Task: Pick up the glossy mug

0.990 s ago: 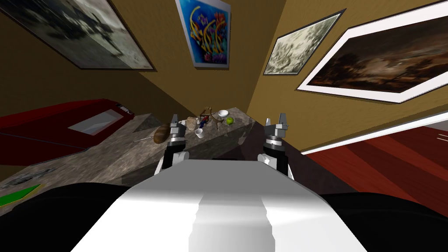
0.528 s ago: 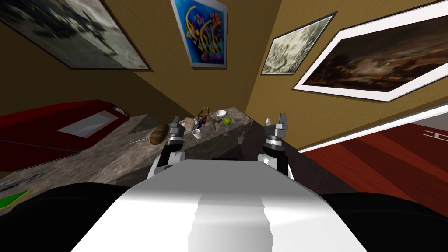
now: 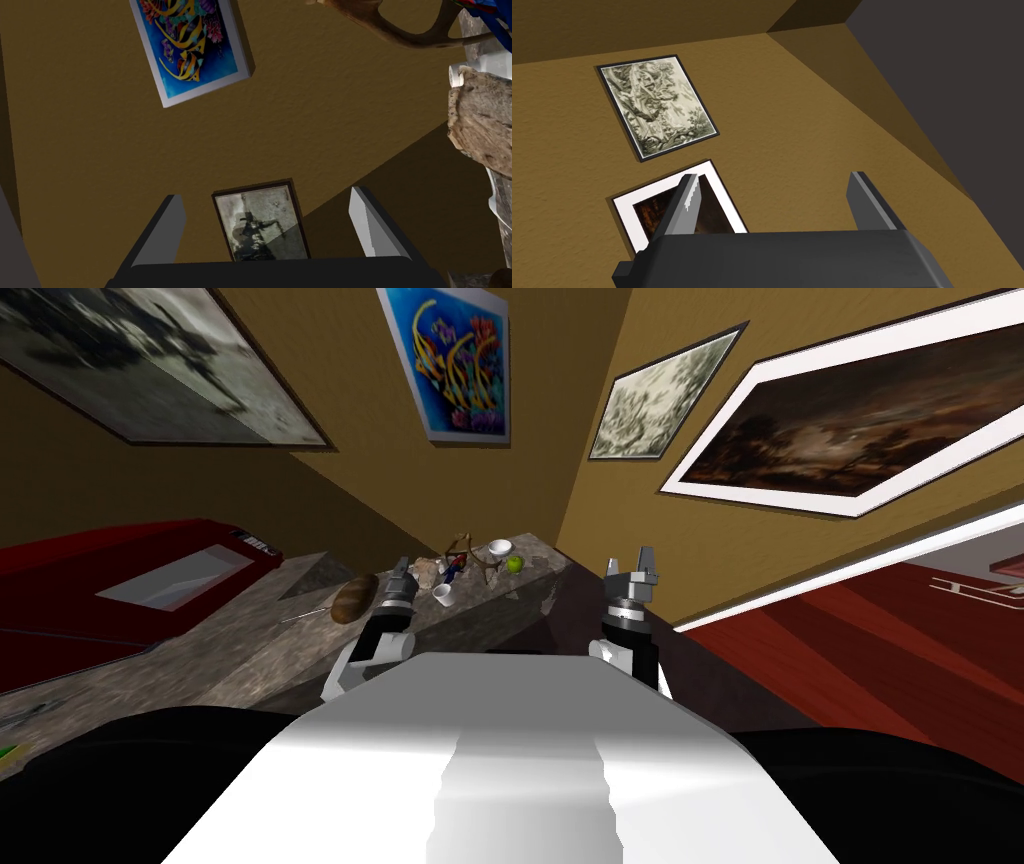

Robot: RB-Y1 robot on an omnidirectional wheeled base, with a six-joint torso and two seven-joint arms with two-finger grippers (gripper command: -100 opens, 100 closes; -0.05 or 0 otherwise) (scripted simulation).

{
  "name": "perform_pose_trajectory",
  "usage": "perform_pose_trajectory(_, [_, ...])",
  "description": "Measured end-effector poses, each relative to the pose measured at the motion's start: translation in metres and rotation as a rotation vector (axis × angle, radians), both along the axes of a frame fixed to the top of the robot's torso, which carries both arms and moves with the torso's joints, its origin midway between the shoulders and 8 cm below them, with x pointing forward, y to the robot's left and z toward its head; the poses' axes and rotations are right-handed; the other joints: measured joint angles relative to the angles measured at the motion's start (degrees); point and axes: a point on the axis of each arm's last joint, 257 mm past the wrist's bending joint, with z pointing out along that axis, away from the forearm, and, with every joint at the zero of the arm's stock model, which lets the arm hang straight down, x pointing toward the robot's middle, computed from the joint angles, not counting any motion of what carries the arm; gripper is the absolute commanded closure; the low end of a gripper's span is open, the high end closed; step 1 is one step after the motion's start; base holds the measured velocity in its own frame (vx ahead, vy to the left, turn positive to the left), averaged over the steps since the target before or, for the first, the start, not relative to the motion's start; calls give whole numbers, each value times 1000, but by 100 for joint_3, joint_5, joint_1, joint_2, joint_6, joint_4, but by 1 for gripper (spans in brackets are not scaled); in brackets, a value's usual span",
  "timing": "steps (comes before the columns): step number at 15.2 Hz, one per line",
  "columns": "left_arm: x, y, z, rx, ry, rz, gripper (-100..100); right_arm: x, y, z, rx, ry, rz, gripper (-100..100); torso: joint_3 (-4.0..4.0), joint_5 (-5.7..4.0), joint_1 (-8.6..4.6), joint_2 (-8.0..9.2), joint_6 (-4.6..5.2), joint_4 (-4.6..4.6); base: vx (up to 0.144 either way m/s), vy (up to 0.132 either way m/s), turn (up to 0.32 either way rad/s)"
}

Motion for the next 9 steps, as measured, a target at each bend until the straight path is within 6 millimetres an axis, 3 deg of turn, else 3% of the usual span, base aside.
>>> perform_pose_trajectory(9, [2,45,-38,-19,170,75,-100,0,0,0,0,0,0,0,1,1,8,1,-2,0,3,-40,-46])
